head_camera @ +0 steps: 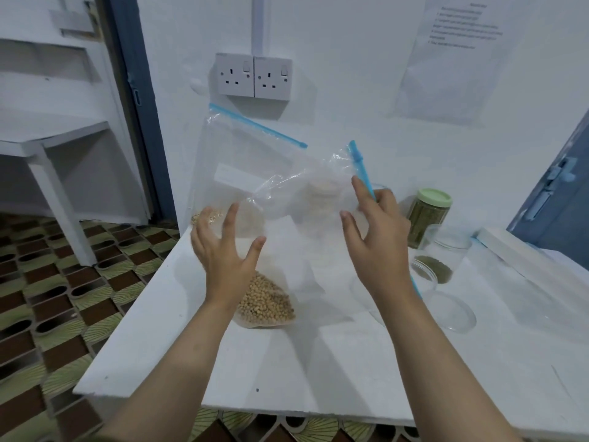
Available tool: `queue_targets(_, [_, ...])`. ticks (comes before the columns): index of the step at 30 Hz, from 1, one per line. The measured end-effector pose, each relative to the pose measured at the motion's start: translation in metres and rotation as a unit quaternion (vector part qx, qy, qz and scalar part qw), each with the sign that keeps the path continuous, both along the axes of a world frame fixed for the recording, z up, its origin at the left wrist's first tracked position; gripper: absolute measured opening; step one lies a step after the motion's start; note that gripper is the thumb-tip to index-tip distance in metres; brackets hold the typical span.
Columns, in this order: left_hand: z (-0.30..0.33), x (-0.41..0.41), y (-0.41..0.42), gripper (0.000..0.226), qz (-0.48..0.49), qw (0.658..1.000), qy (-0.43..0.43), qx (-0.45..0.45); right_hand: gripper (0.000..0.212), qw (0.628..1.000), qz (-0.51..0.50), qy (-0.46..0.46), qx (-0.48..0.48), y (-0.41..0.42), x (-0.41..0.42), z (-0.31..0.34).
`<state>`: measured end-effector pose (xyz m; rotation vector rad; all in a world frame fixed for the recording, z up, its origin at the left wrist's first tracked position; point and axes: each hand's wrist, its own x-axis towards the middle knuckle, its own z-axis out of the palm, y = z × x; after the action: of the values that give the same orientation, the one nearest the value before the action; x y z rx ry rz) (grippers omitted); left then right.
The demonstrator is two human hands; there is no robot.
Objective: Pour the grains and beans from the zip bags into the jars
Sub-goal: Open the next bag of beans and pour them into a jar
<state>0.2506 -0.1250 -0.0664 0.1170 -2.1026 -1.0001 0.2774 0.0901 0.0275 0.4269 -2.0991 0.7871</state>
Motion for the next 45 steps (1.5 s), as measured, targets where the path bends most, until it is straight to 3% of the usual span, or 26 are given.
queue_targets(4, [-0.023,0.008,-0.001,0.088,0.012,0.975,-0.089,0.203,0.05,1.0,-0.007,0.029,0.005,0.003,0.002,-0.011])
queue_targets(7, [-0.029,0.01,-0.003,0.093,-0.049,0.963,-0.086,0.25,0.053,1.0,-0.002,0.031,0.003,0.004,0.003,-0.014])
queue_targets(18, [-0.015,-0.003,-0.01,0.066,-0.105,0.967,-0.011,0.232,0.06,1.0,-0.007,-0.01,-0.005,0.031,-0.007,-0.022])
queue_targets(21, [-0.014,-0.006,-0.009,0.058,-0.099,0.973,-0.012,0.21,0.054,0.998,0.002,-0.067,-0.002,0.037,-0.007,-0.025])
queue_targets(25, [0.002,-0.014,-0.009,0.066,-0.096,0.973,-0.008,0.211,0.058,0.993,-0.024,-0.116,-0.023,0.045,-0.007,-0.025])
queue_targets(32, [0.03,-0.027,-0.001,0.085,-0.107,0.978,0.007,0.177,0.062,0.994,-0.038,-0.1,-0.038,0.047,-0.004,-0.009])
queue_targets(40, [0.089,-0.05,0.001,0.084,-0.115,0.979,0.062,0.158,0.063,0.993,-0.003,-0.107,-0.052,0.061,-0.021,0.024])
queue_targets(45, [0.11,-0.063,0.011,0.08,-0.115,0.974,0.081,0.179,0.055,0.976,0.022,-0.156,-0.151,0.072,-0.041,0.028])
